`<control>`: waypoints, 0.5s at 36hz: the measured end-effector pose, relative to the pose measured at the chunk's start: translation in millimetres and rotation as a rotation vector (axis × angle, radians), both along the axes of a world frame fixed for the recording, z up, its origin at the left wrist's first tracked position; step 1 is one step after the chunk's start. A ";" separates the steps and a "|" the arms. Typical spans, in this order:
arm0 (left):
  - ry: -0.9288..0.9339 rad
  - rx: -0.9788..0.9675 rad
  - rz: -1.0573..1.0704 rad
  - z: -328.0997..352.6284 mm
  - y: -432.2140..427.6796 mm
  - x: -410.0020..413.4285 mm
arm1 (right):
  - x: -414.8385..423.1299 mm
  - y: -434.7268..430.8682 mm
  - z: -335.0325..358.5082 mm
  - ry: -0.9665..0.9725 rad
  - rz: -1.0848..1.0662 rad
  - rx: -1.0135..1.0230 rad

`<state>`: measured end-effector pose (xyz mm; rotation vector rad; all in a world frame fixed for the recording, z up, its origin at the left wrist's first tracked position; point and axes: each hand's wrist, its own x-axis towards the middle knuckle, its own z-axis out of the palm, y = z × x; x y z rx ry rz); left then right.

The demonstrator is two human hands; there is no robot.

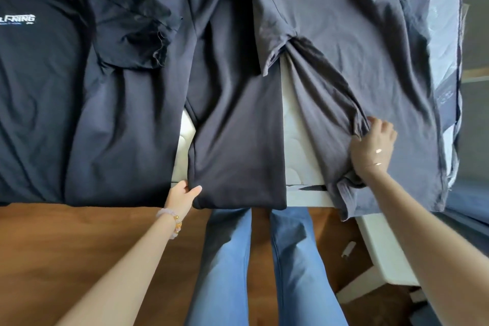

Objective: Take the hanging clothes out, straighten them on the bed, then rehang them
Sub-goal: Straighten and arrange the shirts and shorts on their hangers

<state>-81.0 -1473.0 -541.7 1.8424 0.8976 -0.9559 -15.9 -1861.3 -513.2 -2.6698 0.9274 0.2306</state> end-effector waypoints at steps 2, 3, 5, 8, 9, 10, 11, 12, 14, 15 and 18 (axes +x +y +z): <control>-0.009 -0.012 0.019 4.0 -7.0 1.7 | -8.7 35.3 2.1 -0.113 0.149 0.061; -0.010 -0.015 0.033 5.1 -10.1 2.7 | -16.5 53.2 -1.5 -0.139 0.176 0.136; -0.009 -0.007 0.060 6.6 -13.9 4.6 | -32.4 88.8 -7.4 -0.064 0.103 0.394; 0.004 0.002 0.063 8.3 -14.9 5.6 | -56.7 130.0 -21.6 0.228 -0.157 0.748; 0.013 -0.005 0.068 7.0 -14.3 4.6 | -64.4 136.7 -28.2 0.246 -0.197 0.796; 0.026 -0.024 0.088 7.2 -14.2 3.5 | -70.7 141.0 -31.9 0.265 -0.242 0.822; 0.044 -0.057 0.126 7.3 -14.0 1.9 | -75.4 143.3 -33.3 0.276 -0.286 0.859; 0.071 -0.102 0.177 7.9 -14.2 -0.1 | -79.0 143.7 -32.1 0.306 -0.301 0.870; 0.120 -0.217 0.273 10.0 -16.1 -5.2 | -83.8 137.8 -29.7 0.339 -0.250 0.852; 0.130 -0.267 0.305 10.7 -17.8 -8.2 | -85.6 131.7 -28.9 0.338 -0.212 0.838; 0.114 -0.340 0.364 19.1 -24.8 -14.3 | -85.9 110.9 -14.1 0.330 -0.138 0.874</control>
